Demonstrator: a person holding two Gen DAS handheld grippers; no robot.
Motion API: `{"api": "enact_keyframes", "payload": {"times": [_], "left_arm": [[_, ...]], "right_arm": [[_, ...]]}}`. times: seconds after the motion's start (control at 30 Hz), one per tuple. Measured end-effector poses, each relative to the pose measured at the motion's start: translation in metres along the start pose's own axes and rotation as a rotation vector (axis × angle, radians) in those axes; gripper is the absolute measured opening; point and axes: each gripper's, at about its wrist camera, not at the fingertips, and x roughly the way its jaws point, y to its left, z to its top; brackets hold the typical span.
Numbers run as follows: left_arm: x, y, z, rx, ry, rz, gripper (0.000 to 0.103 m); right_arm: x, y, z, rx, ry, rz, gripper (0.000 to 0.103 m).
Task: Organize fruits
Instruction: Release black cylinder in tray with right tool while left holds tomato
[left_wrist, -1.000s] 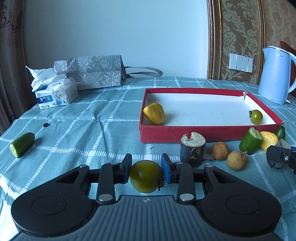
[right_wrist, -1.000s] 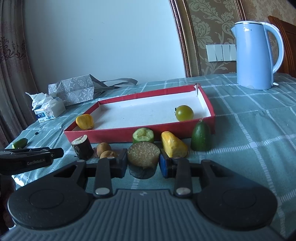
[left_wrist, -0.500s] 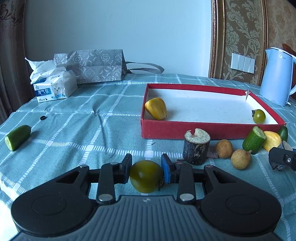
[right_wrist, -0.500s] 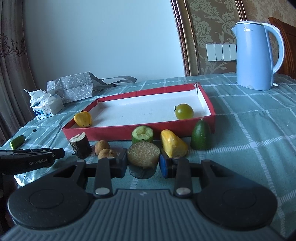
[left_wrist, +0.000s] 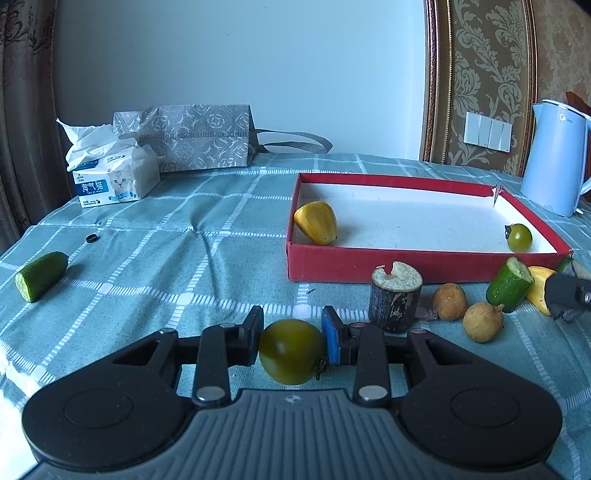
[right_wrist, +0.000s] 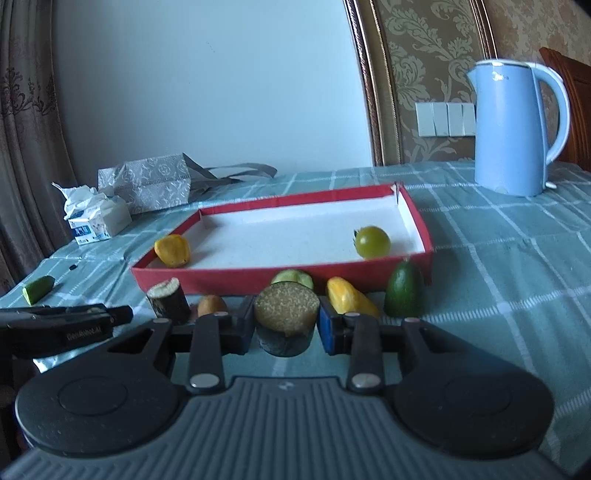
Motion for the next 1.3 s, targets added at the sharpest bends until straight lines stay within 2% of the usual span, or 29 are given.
{"api": "enact_keyframes", "payload": {"times": [0.23,0.37,0.57,0.83,1.3], "left_arm": [[0.0,0.0,0.0,-0.003,0.0,0.0,0.033],[0.0,0.0,0.0,-0.006,0.004,0.0,0.033],[0.0,0.001,0.0,-0.01,0.007,0.0,0.033],[0.002,0.003,0.0,-0.015,0.013,-0.003,0.033],[0.002,0.004,-0.001,-0.018,0.016,0.0,0.033]], "right_arm": [[0.012,0.009,0.03,-0.027,-0.032,0.009,0.033],[0.031,0.006,0.05,-0.041,-0.049,-0.029,0.033],[0.07,-0.007,0.069,-0.024,-0.016,-0.073,0.033],[0.102,-0.019,0.062,-0.019,0.046,-0.115,0.033],[0.114,-0.021,0.055,-0.035,0.07,-0.145,0.033]]}}
